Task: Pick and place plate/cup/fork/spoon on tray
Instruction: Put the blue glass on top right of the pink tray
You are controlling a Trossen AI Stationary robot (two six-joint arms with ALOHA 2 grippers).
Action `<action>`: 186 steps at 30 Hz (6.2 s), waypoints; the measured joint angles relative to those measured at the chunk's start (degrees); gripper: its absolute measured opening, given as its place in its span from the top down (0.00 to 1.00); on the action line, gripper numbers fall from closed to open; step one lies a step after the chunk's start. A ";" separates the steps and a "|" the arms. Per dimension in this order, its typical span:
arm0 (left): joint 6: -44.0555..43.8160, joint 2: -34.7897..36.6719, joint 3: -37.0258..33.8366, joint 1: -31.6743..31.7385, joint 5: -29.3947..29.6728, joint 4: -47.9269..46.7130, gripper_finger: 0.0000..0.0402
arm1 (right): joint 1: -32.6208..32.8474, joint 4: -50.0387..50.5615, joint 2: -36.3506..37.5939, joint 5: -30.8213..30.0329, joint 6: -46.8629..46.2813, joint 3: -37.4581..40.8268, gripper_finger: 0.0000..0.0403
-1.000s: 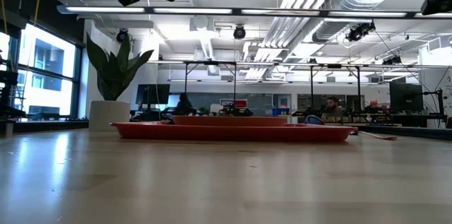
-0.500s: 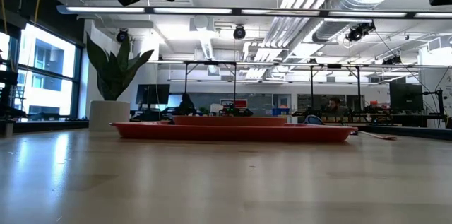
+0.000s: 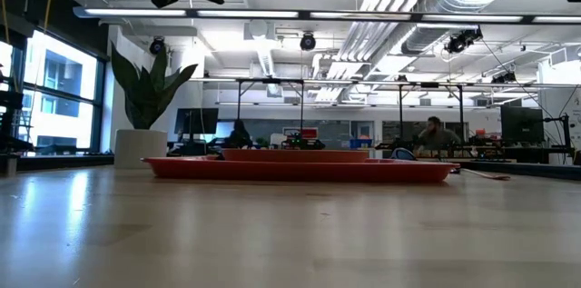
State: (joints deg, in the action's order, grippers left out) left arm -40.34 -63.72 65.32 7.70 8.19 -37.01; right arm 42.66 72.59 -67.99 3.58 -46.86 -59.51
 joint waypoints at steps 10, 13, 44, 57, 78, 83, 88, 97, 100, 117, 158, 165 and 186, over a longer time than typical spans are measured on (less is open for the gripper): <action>0.00 0.00 0.00 0.00 0.07 0.00 0.65 | 2.91 -0.67 -6.33 0.08 0.82 0.00 0.64; 0.02 0.00 0.00 0.00 0.08 0.00 0.65 | 2.91 -0.66 -7.39 -0.06 0.82 0.00 0.64; 1.88 0.00 0.00 0.02 0.09 -0.76 0.65 | 0.26 -2.57 -13.78 -0.15 -0.66 0.00 0.98; 2.01 0.00 0.00 0.01 0.08 -0.77 0.65 | -6.19 -2.50 -11.70 -0.13 0.53 0.01 1.00; 10.92 0.00 0.00 0.04 0.12 -0.63 0.65 | -36.91 -12.06 -3.53 -2.90 2.28 0.00 1.00; 14.02 -0.01 0.00 0.04 0.13 -0.63 0.65 | -43.77 -17.47 -3.53 -3.08 3.76 0.00 1.00; 17.16 0.00 0.00 0.22 0.25 -0.62 0.65 | -49.76 -21.32 -3.58 -3.56 6.98 -1.95 1.00; 19.56 0.00 0.00 0.22 9.45 -0.59 0.65 | -61.56 -21.43 -3.55 -8.45 16.43 -11.70 1.00; 20.45 -0.01 0.00 0.22 13.53 -0.52 0.65 | -66.71 -21.43 -3.55 -9.63 20.79 -14.82 1.00; 25.73 -0.02 0.00 8.18 28.71 5.76 0.65 | -94.09 -24.83 -12.80 -3.57 36.98 -29.46 1.00; 23.93 -0.02 0.00 23.06 28.41 7.33 0.65 | -91.59 -9.11 -33.50 4.07 46.87 -26.58 1.00; 23.96 -0.02 0.00 23.04 28.32 7.32 0.65 | -90.91 -9.84 -36.28 3.55 46.87 -26.67 1.00; 25.51 -0.02 0.00 23.04 28.38 7.30 0.65 | -90.87 -10.14 -36.75 2.99 46.87 -26.67 1.00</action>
State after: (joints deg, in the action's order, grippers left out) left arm -14.83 -63.75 65.32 30.74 36.58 -29.71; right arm -48.21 62.45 -104.75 6.57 0.01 -86.17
